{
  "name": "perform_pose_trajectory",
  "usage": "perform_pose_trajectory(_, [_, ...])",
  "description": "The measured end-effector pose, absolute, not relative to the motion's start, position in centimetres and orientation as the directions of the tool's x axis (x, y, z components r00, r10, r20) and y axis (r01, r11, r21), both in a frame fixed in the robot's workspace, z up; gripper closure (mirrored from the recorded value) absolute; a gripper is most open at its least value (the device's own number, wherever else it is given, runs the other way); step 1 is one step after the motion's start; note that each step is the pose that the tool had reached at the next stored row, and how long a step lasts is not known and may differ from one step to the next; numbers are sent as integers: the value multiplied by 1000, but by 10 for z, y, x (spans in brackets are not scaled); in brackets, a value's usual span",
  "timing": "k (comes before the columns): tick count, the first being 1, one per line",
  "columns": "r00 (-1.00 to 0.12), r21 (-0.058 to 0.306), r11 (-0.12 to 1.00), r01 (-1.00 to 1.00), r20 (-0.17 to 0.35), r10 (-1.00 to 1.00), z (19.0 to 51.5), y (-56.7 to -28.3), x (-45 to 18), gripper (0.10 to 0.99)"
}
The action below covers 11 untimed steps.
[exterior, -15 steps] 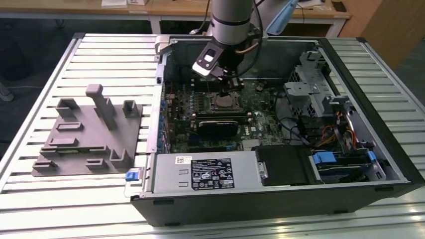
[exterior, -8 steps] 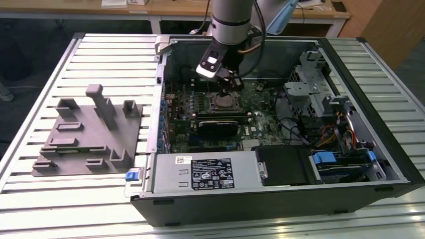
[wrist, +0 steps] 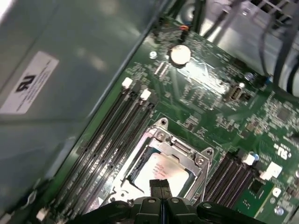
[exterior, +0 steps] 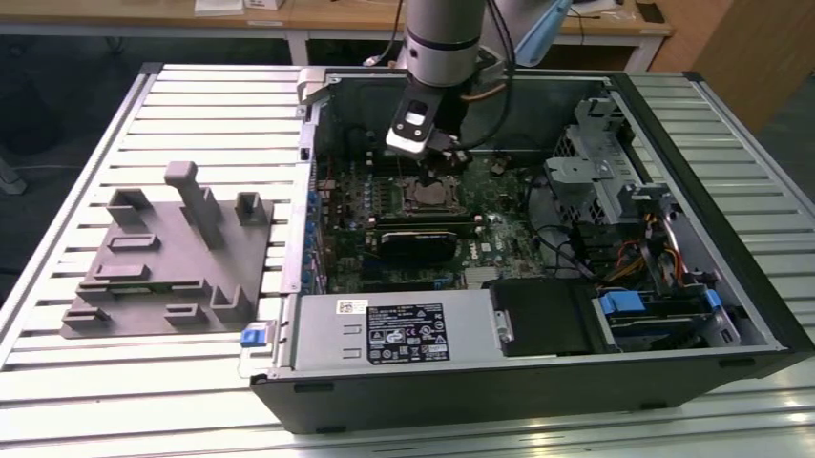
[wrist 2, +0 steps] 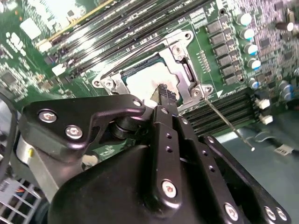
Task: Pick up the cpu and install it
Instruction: 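Close the cpu cover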
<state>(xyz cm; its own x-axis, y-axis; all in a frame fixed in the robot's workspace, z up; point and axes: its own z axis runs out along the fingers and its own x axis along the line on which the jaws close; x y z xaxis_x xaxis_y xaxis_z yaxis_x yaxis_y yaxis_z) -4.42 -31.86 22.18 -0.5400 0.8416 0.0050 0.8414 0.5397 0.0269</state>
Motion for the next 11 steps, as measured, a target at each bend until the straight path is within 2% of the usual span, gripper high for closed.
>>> perform_pose_trajectory(11, [-696,27,696,718,5,718,221,-319,-44,980])
